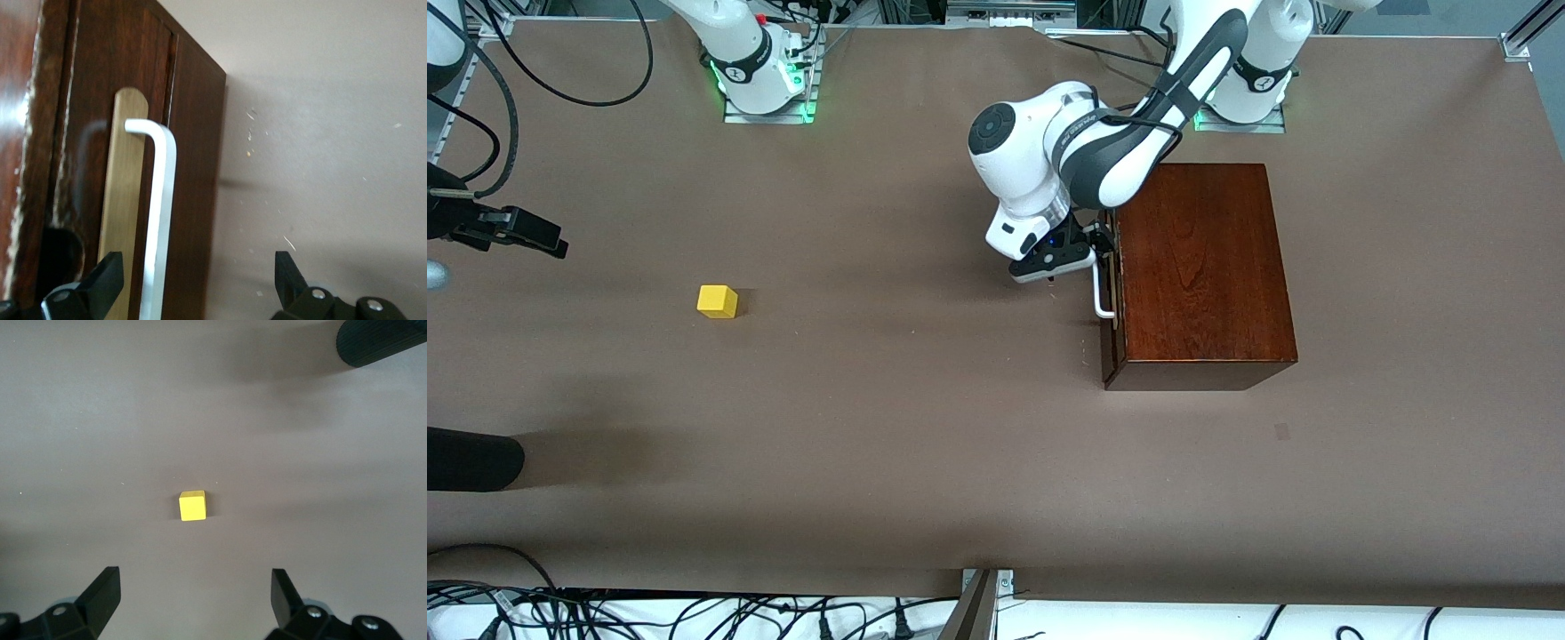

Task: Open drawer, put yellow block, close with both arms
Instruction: 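Close the left gripper on the white drawer handle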

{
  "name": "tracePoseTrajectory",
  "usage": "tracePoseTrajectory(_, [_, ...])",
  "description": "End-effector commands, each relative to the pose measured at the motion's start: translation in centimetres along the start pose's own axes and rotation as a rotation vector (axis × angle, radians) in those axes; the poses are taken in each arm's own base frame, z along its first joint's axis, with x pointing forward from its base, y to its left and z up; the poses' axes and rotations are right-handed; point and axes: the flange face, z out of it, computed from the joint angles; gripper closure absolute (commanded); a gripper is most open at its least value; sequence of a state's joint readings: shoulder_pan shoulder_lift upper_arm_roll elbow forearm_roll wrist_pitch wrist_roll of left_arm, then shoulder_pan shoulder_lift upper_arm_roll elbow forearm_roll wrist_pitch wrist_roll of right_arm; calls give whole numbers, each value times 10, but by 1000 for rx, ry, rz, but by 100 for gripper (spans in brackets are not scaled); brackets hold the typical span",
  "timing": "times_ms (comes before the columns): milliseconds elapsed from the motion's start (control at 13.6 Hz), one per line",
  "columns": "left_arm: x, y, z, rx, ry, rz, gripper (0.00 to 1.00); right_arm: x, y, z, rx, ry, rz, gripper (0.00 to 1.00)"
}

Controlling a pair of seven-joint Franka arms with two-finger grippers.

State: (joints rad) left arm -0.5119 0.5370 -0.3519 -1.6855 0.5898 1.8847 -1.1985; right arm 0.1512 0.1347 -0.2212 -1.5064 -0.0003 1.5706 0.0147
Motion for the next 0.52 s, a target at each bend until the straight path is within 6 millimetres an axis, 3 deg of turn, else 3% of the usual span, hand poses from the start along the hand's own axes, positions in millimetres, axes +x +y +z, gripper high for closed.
tracePoseTrajectory(0, [1, 7, 3, 22, 45, 14, 0, -1, -2, -4, -15, -1, 6, 0])
tracePoseTrajectory(442, [-8, 22, 11, -8, 37, 15, 0, -1, -1, -4, -15, -3, 9, 0])
